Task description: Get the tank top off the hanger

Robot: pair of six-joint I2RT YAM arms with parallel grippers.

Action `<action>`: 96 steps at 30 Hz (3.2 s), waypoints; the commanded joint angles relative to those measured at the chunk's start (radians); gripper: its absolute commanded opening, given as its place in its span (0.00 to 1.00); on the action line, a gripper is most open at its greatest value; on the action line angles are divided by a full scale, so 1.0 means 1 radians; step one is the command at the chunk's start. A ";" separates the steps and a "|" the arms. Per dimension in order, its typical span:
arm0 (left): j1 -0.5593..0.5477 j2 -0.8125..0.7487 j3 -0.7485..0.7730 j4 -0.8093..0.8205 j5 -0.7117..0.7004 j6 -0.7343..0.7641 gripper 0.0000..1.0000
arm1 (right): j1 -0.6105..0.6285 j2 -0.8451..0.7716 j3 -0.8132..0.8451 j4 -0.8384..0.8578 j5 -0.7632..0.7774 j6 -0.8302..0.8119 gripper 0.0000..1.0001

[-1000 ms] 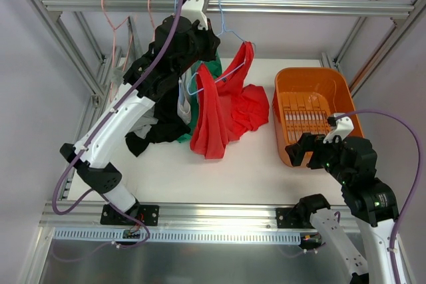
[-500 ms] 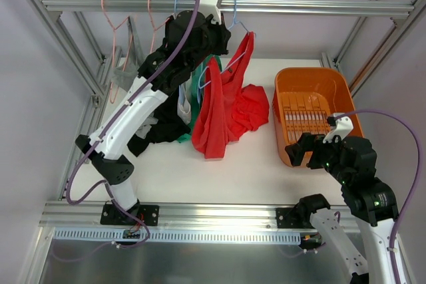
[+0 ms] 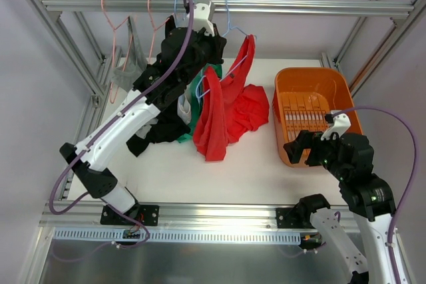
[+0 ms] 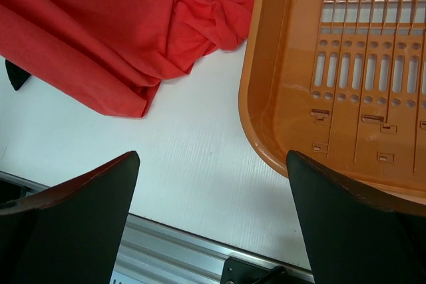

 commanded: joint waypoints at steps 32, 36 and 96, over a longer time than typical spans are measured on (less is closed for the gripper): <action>-0.069 -0.806 -0.535 0.060 0.497 -0.252 0.00 | 0.033 0.324 0.297 0.452 -0.616 0.107 0.66; -0.069 -0.818 -0.531 0.053 0.529 -0.278 0.00 | 0.135 0.385 0.346 0.473 -0.538 0.098 0.65; -0.150 -0.130 -0.779 1.922 0.616 -0.117 0.00 | 0.333 0.062 -0.280 0.561 -0.518 0.320 0.00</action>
